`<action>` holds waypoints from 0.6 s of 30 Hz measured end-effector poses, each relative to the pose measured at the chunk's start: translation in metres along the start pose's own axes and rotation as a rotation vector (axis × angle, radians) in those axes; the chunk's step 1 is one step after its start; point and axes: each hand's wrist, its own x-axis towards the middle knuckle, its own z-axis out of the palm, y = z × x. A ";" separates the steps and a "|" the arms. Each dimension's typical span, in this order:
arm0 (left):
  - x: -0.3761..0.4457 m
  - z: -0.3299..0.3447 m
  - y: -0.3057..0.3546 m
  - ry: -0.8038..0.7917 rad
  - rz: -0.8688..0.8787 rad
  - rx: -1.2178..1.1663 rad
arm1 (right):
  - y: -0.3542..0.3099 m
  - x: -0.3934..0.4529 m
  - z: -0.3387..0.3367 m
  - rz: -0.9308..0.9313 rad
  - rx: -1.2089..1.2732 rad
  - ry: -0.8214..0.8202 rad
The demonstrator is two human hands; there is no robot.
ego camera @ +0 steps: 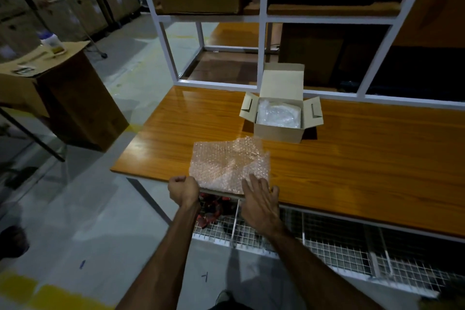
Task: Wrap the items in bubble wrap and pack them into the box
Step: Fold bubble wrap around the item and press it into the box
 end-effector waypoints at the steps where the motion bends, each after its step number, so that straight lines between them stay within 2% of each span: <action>1: 0.002 0.000 -0.001 -0.034 0.004 0.004 | 0.000 0.002 0.000 -0.003 0.002 -0.008; 3: 0.005 0.001 -0.005 -0.147 0.068 0.080 | 0.002 0.004 0.002 -0.007 0.021 -0.026; 5: 0.004 0.004 -0.010 -0.250 0.217 0.212 | 0.005 0.004 0.004 0.003 0.063 -0.009; 8: 0.003 0.007 -0.020 -0.356 0.434 0.418 | 0.009 0.004 0.006 0.152 0.177 0.118; 10: 0.003 0.007 -0.025 -0.395 0.467 0.480 | 0.012 0.006 0.005 0.298 0.280 0.172; 14: 0.004 0.003 -0.029 -0.470 0.480 0.492 | 0.017 0.016 0.003 0.412 0.445 0.183; 18: 0.008 0.000 -0.028 -0.446 0.484 0.497 | 0.019 0.034 -0.004 0.557 0.780 0.218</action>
